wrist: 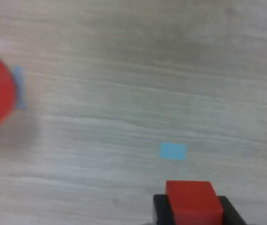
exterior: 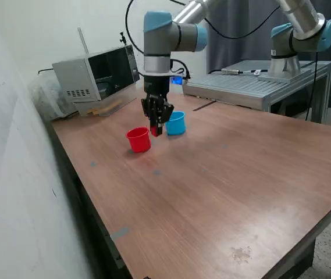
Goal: Place red objects in the red bin, and blue objects in the blue bin.
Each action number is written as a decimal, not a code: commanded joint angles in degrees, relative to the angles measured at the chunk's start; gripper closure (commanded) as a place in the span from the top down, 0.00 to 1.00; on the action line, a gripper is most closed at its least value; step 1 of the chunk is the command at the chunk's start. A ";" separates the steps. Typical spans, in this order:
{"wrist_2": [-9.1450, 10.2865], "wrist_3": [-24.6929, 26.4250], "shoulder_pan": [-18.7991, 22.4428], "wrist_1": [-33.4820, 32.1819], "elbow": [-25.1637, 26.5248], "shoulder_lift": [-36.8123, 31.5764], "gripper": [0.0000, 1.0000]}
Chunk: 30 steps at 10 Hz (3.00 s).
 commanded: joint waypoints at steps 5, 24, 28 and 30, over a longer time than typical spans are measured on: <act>0.13 -1.18 -12.67 1.35 4.77 -3.93 0.00; 0.48 -1.63 -13.31 1.79 0.73 2.15 1.00; 0.48 -1.81 -13.22 5.21 5.27 -3.70 1.00; 0.22 -1.37 -9.10 10.89 12.91 -15.81 1.00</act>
